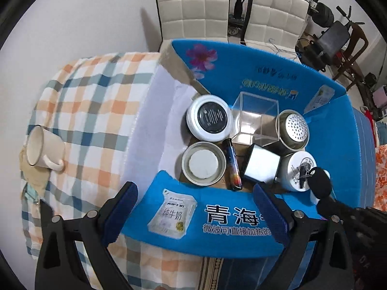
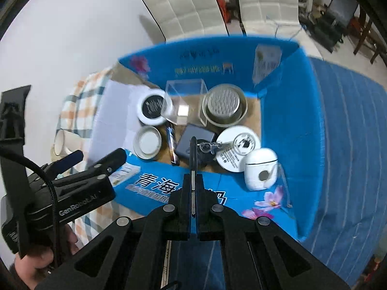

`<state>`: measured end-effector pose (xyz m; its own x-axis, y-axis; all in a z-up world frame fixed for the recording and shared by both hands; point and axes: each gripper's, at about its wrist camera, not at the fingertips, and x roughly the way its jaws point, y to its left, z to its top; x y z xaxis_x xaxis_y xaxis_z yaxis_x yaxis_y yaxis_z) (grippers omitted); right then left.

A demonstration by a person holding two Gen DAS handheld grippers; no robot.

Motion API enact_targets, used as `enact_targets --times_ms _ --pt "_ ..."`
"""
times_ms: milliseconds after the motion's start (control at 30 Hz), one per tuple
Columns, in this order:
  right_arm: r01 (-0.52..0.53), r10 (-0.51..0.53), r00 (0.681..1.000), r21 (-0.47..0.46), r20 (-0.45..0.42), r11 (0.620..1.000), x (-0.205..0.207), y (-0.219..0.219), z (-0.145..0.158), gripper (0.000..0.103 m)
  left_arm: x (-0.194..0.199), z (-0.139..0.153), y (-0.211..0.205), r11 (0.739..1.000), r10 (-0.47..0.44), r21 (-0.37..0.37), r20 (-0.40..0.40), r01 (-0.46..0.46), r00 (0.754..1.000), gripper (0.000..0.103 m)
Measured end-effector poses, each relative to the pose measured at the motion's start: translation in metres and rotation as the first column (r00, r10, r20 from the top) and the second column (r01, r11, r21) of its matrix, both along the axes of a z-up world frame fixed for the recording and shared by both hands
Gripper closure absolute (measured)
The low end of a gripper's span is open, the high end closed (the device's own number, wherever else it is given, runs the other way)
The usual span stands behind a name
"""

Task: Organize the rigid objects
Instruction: 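Carry the keys into the blue box with the right tool and release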

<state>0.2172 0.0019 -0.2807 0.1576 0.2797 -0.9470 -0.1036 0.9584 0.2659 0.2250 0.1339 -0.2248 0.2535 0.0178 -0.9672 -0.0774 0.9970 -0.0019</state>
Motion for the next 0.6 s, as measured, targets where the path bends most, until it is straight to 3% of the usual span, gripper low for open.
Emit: enact_targets --times_ms 100,333,600 --pt "-0.003 0.002 1.0 -0.019 -0.023 1.0 0.002 0.003 -0.017 0.1 0.002 -0.011 -0.003 0.999 -0.015 -0.029 -0.01 0.015 1.0 0.005" --pt "0.022 -0.026 0.997 -0.049 -0.079 0.999 0.011 -0.002 -0.057 0.1 0.005 -0.029 -0.012 0.999 -0.047 -0.011 -0.047 0.047 0.998 0.005" --pt "0.025 -0.034 0.994 -0.082 -0.107 0.996 0.017 -0.006 -0.078 0.1 0.005 -0.04 -0.014 0.999 -0.054 0.0 -0.069 0.054 0.996 0.005"
